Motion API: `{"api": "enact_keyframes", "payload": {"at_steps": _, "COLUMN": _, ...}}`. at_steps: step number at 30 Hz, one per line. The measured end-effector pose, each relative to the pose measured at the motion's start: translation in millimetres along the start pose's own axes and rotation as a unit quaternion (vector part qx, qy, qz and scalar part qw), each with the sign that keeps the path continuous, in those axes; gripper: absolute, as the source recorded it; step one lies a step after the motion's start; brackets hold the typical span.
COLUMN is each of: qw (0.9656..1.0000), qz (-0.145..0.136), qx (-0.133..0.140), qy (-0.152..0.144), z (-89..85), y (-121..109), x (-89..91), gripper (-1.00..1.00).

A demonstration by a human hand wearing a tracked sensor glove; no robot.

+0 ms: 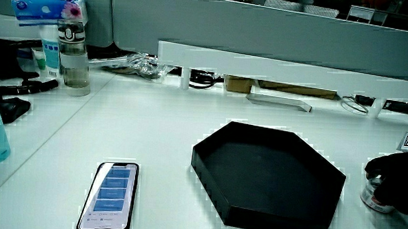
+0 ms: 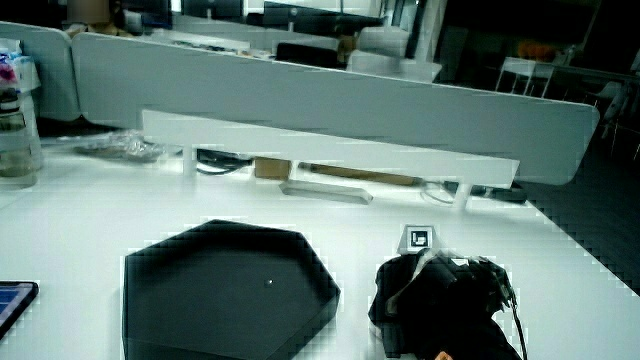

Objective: Pick paper clip from desk

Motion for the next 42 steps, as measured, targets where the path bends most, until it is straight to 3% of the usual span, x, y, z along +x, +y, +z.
{"api": "enact_keyframes", "payload": {"at_steps": 3, "qw": 0.9998, "qz": -0.002, "qx": 0.007, "qy": -0.018, "z": 6.1, "y": 0, "x": -15.9, "gripper": 0.00}}
{"api": "enact_keyframes", "payload": {"at_steps": 4, "qw": 0.9998, "qz": 0.010, "qx": 0.007, "qy": -0.017, "z": 7.9, "y": -1, "x": -21.0, "gripper": 0.00}}
{"api": "enact_keyframes", "payload": {"at_steps": 5, "qw": 0.9995, "qz": 0.000, "qx": 0.011, "qy": -0.029, "z": 8.8, "y": -1, "x": -24.8, "gripper": 0.00}}
{"api": "enact_keyframes", "payload": {"at_steps": 11, "qw": 0.9986, "qz": -0.023, "qx": 0.017, "qy": -0.045, "z": 8.2, "y": 5, "x": -27.7, "gripper": 0.00}}
{"api": "enact_keyframes", "payload": {"at_steps": 14, "qw": 0.9988, "qz": -0.012, "qx": 0.016, "qy": -0.046, "z": 10.8, "y": 1, "x": -32.5, "gripper": 0.00}}
{"api": "enact_keyframes", "payload": {"at_steps": 17, "qw": 0.9983, "qz": -0.014, "qx": 0.021, "qy": -0.053, "z": 9.9, "y": 2, "x": -34.4, "gripper": 0.00}}
{"api": "enact_keyframes", "payload": {"at_steps": 18, "qw": 0.9981, "qz": -0.023, "qx": 0.011, "qy": -0.056, "z": 8.1, "y": 5, "x": -33.4, "gripper": 0.00}}
{"api": "enact_keyframes", "payload": {"at_steps": 20, "qw": 0.9983, "qz": -0.012, "qx": 0.015, "qy": -0.056, "z": 7.5, "y": 4, "x": -35.4, "gripper": 0.00}}
{"api": "enact_keyframes", "payload": {"at_steps": 24, "qw": 0.9973, "qz": -0.030, "qx": 0.011, "qy": -0.066, "z": -0.3, "y": 12, "x": -31.5, "gripper": 0.00}}
{"api": "enact_keyframes", "payload": {"at_steps": 30, "qw": 0.9969, "qz": -0.014, "qx": -0.003, "qy": -0.077, "z": -17.4, "y": 22, "x": -36.5, "gripper": 0.00}}
{"api": "enact_keyframes", "payload": {"at_steps": 31, "qw": 0.9954, "qz": -0.036, "qx": -0.008, "qy": -0.089, "z": -22.1, "y": 28, "x": -33.7, "gripper": 0.00}}
{"api": "enact_keyframes", "payload": {"at_steps": 32, "qw": 0.9961, "qz": -0.026, "qx": -0.021, "qy": -0.082, "z": -24.2, "y": 27, "x": -34.9, "gripper": 0.00}}
{"api": "enact_keyframes", "payload": {"at_steps": 33, "qw": 0.9958, "qz": -0.034, "qx": -0.016, "qy": -0.083, "z": -26.7, "y": 30, "x": -33.3, "gripper": 0.00}}
{"api": "enact_keyframes", "payload": {"at_steps": 36, "qw": 0.9961, "qz": -0.020, "qx": -0.019, "qy": -0.083, "z": -30.6, "y": 30, "x": -35.9, "gripper": 0.00}}
{"api": "enact_keyframes", "payload": {"at_steps": 37, "qw": 0.9960, "qz": -0.018, "qx": -0.011, "qy": -0.087, "z": -31.3, "y": 29, "x": -37.5, "gripper": 0.06}}
{"api": "enact_keyframes", "payload": {"at_steps": 39, "qw": 0.9937, "qz": -0.042, "qx": -0.006, "qy": -0.104, "z": -33.5, "y": 34, "x": -36.7, "gripper": 0.18}}
{"api": "enact_keyframes", "payload": {"at_steps": 41, "qw": 0.9948, "qz": -0.032, "qx": -0.015, "qy": -0.095, "z": -32.2, "y": 33, "x": -37.8, "gripper": 0.29}}
{"api": "enact_keyframes", "payload": {"at_steps": 42, "qw": 0.9934, "qz": -0.038, "qx": -0.010, "qy": -0.108, "z": -32.4, "y": 34, "x": -39.0, "gripper": 0.35}}
